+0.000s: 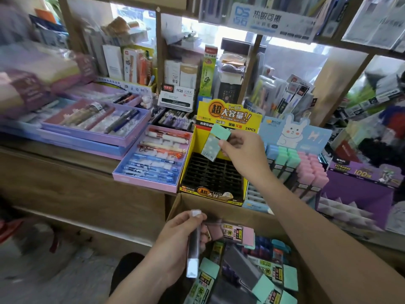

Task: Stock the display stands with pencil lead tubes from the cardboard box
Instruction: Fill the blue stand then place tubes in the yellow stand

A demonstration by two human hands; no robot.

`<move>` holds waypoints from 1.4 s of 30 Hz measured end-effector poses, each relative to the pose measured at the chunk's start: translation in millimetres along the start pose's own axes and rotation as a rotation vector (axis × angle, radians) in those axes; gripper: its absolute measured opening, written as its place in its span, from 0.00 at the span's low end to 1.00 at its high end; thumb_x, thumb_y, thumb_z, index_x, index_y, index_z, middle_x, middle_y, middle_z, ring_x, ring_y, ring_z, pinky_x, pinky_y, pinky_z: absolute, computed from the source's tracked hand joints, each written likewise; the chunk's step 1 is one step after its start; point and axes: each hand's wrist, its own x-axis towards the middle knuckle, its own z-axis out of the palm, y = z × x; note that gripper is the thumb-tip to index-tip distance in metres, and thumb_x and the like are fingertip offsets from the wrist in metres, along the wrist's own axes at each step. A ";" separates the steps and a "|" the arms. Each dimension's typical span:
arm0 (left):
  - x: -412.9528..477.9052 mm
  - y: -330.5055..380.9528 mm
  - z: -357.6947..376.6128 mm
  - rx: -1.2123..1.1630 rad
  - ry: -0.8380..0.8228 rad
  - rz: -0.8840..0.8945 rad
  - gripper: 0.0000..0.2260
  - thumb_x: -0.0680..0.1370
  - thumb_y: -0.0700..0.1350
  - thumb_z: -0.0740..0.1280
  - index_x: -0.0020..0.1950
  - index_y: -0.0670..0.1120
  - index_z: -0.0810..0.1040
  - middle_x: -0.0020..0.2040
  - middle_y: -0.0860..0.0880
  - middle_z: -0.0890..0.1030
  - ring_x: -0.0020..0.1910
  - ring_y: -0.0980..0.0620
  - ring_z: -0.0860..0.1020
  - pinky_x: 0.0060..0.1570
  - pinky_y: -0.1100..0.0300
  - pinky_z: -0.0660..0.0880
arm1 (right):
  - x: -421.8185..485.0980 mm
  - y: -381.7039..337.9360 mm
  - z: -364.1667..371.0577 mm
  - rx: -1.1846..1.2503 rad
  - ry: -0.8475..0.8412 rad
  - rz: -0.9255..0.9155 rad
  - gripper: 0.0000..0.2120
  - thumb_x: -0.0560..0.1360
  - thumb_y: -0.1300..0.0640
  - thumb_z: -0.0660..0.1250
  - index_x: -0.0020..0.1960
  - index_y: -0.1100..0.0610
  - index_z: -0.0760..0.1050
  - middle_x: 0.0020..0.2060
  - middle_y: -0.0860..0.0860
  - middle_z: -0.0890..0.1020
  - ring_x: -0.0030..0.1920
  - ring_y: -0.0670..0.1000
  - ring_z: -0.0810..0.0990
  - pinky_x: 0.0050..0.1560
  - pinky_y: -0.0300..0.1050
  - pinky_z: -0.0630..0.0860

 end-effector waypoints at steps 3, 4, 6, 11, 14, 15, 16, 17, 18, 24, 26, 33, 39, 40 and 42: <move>0.3 0.8 -0.8 -0.004 -0.003 -0.004 0.09 0.73 0.43 0.74 0.51 0.41 0.85 0.38 0.42 0.80 0.32 0.49 0.78 0.31 0.58 0.75 | 11.6 3.1 9.4 -0.043 0.004 0.002 0.03 0.78 0.59 0.72 0.46 0.53 0.84 0.40 0.51 0.86 0.44 0.55 0.85 0.51 0.60 0.82; 0.2 0.9 -1.0 -0.006 -0.004 -0.005 0.11 0.72 0.44 0.75 0.52 0.41 0.84 0.38 0.43 0.80 0.32 0.49 0.78 0.31 0.59 0.75 | 14.7 3.9 11.6 -0.053 0.006 0.003 0.02 0.78 0.59 0.72 0.47 0.55 0.84 0.41 0.51 0.86 0.44 0.55 0.85 0.51 0.61 0.82; 0.2 1.3 -1.6 0.002 -0.006 -0.013 0.11 0.74 0.44 0.74 0.54 0.40 0.84 0.38 0.43 0.80 0.32 0.49 0.78 0.31 0.59 0.76 | 18.7 4.7 15.0 -0.062 0.006 0.002 0.03 0.78 0.59 0.72 0.49 0.57 0.85 0.41 0.52 0.86 0.44 0.55 0.85 0.51 0.61 0.82; 0.3 1.5 -2.7 0.029 -0.008 -0.030 0.08 0.78 0.43 0.72 0.54 0.41 0.84 0.39 0.43 0.81 0.33 0.50 0.79 0.33 0.59 0.76 | 19.6 6.9 19.7 -0.081 -0.037 -0.019 0.03 0.78 0.59 0.72 0.50 0.54 0.85 0.42 0.48 0.85 0.45 0.53 0.84 0.52 0.59 0.82; -0.5 2.2 -2.7 0.036 -0.022 -0.031 0.07 0.79 0.43 0.72 0.53 0.42 0.85 0.39 0.43 0.81 0.34 0.50 0.79 0.34 0.58 0.76 | 22.4 8.0 18.4 -0.080 -0.061 -0.006 0.04 0.78 0.60 0.72 0.52 0.56 0.85 0.43 0.51 0.86 0.46 0.54 0.84 0.53 0.60 0.82; -0.3 2.2 -2.4 0.037 -0.023 -0.032 0.07 0.79 0.43 0.72 0.53 0.42 0.85 0.39 0.44 0.81 0.34 0.50 0.79 0.34 0.58 0.76 | 23.4 8.2 18.0 -0.085 -0.076 -0.003 0.05 0.79 0.61 0.72 0.53 0.57 0.85 0.43 0.52 0.86 0.46 0.55 0.84 0.53 0.60 0.82; 0.1 2.1 -2.2 0.038 -0.020 -0.031 0.07 0.79 0.42 0.72 0.53 0.42 0.85 0.39 0.43 0.81 0.33 0.50 0.79 0.34 0.58 0.76 | 24.4 8.2 17.8 -0.097 -0.089 -0.004 0.06 0.79 0.61 0.72 0.54 0.57 0.85 0.44 0.52 0.86 0.46 0.55 0.84 0.53 0.60 0.82; 0.7 1.9 -2.1 0.037 -0.014 -0.031 0.06 0.79 0.42 0.72 0.53 0.41 0.85 0.39 0.43 0.81 0.33 0.50 0.79 0.33 0.58 0.76 | 25.1 8.2 18.1 -0.113 -0.099 -0.006 0.07 0.79 0.61 0.72 0.55 0.57 0.85 0.43 0.52 0.86 0.46 0.55 0.85 0.53 0.60 0.82; 1.1 1.8 -1.9 0.037 -0.010 -0.032 0.06 0.78 0.42 0.72 0.52 0.42 0.85 0.38 0.43 0.81 0.33 0.50 0.79 0.33 0.58 0.76 | 25.6 8.0 19.0 -0.125 -0.103 -0.006 0.07 0.79 0.61 0.72 0.56 0.58 0.85 0.44 0.52 0.86 0.46 0.54 0.85 0.54 0.59 0.82; 3.6 0.7 -3.2 0.048 0.003 -0.051 0.08 0.80 0.43 0.69 0.50 0.41 0.87 0.38 0.44 0.81 0.34 0.50 0.79 0.34 0.58 0.76 | 26.4 12.2 30.4 -0.104 -0.009 0.048 0.06 0.77 0.58 0.75 0.52 0.58 0.82 0.41 0.51 0.87 0.42 0.51 0.86 0.51 0.56 0.84; 4.0 0.3 -2.5 0.038 0.008 -0.055 0.09 0.80 0.43 0.68 0.49 0.41 0.88 0.38 0.44 0.81 0.33 0.50 0.78 0.34 0.58 0.76 | 27.4 14.7 34.0 -0.111 0.007 0.058 0.05 0.77 0.58 0.75 0.50 0.59 0.83 0.40 0.52 0.87 0.41 0.51 0.86 0.50 0.56 0.84; 0.6 0.6 1.1 0.040 0.022 -0.042 0.11 0.80 0.40 0.66 0.50 0.40 0.88 0.39 0.44 0.82 0.34 0.50 0.79 0.35 0.57 0.77 | 27.2 21.1 42.4 -0.196 0.012 0.054 0.07 0.78 0.56 0.73 0.44 0.59 0.83 0.36 0.53 0.86 0.39 0.53 0.86 0.48 0.58 0.84; -3.6 3.1 6.2 -0.018 0.009 -0.009 0.10 0.81 0.39 0.66 0.51 0.37 0.86 0.43 0.39 0.84 0.38 0.46 0.85 0.38 0.57 0.81 | 5.0 6.2 27.9 -0.078 -0.003 0.139 0.08 0.77 0.53 0.75 0.49 0.55 0.78 0.37 0.50 0.86 0.38 0.49 0.87 0.48 0.51 0.85; -4.5 3.4 7.0 -0.041 0.005 -0.007 0.10 0.81 0.38 0.66 0.52 0.36 0.86 0.44 0.37 0.85 0.40 0.44 0.86 0.39 0.56 0.82 | -4.8 2.8 22.5 -0.007 -0.029 0.151 0.08 0.78 0.55 0.74 0.51 0.57 0.78 0.36 0.50 0.86 0.37 0.48 0.87 0.46 0.49 0.85; -6.1 4.4 8.7 -0.082 0.006 0.002 0.09 0.81 0.37 0.66 0.55 0.34 0.85 0.49 0.33 0.85 0.43 0.40 0.87 0.40 0.54 0.83 | -30.2 -2.9 8.8 0.122 -0.092 0.153 0.05 0.80 0.58 0.71 0.52 0.59 0.79 0.36 0.51 0.87 0.36 0.48 0.87 0.40 0.44 0.85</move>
